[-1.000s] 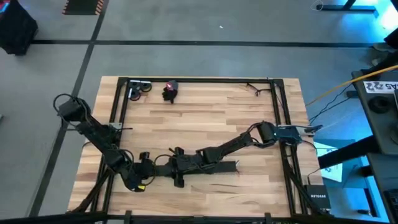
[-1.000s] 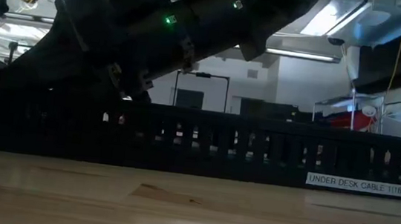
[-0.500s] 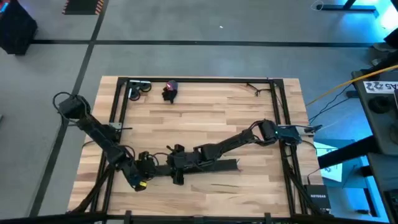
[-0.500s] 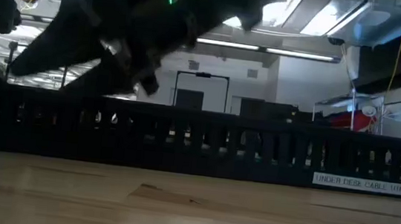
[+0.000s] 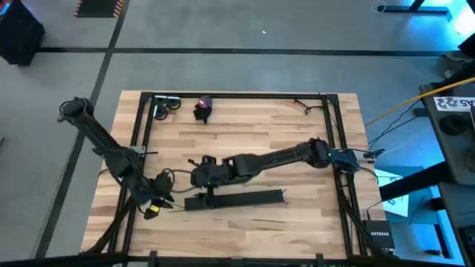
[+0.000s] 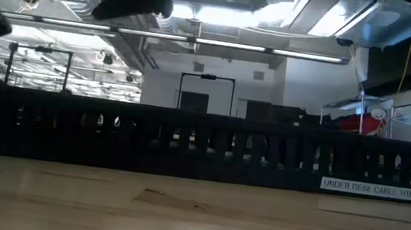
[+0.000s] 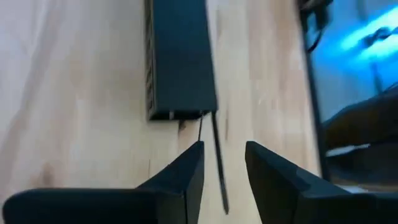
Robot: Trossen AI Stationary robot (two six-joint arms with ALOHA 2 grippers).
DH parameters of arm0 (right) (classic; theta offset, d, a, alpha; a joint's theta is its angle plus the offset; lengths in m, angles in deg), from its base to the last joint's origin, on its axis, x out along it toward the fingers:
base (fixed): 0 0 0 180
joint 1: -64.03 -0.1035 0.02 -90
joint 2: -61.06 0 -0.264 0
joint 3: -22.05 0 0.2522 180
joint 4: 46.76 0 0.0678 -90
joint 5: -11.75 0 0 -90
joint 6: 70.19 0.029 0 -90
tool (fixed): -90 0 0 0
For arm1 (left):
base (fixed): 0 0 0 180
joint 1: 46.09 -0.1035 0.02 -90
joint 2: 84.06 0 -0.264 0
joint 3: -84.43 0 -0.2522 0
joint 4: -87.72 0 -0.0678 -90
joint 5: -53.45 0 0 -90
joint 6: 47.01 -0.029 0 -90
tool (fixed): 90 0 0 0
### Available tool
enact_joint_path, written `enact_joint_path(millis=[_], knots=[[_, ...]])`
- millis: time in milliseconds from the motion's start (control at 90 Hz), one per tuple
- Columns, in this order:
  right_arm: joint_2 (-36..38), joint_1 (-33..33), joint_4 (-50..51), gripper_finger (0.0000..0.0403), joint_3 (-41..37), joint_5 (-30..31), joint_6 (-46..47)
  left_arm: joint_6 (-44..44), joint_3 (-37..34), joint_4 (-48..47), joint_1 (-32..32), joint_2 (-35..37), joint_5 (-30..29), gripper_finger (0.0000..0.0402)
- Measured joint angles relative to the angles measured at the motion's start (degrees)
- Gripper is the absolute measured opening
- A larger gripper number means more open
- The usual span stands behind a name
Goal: Ziptie cables
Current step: Return to Home Position
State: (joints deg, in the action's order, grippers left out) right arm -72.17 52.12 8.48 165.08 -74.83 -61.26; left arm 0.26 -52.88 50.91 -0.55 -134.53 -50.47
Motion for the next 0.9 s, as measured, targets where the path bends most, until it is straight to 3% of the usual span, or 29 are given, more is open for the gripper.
enact_joint_path(millis=[167,456,544,900], knots=[[0.03,1.89,5.61,0.0273,5.79,-0.52,-1.10,-3.64,0.00,-0.47,-1.74,7.81,-1.93,0.0084],[3.24,3.41,10.60,0.0205,4.10,-1.56,-1.53,-11.19,0.02,-0.39,-5.03,17.78,-7.29,0.0023],[3.68,3.35,12.47,0.0170,4.07,-2.32,-1.55,-13.49,0.02,-0.39,-6.68,20.11,-8.40,0.0004],[7.65,3.33,21.04,0.0013,3.97,-4.55,-6.05,-17.28,0.04,-0.38,-12.28,26.52,-8.49,0.0002]])
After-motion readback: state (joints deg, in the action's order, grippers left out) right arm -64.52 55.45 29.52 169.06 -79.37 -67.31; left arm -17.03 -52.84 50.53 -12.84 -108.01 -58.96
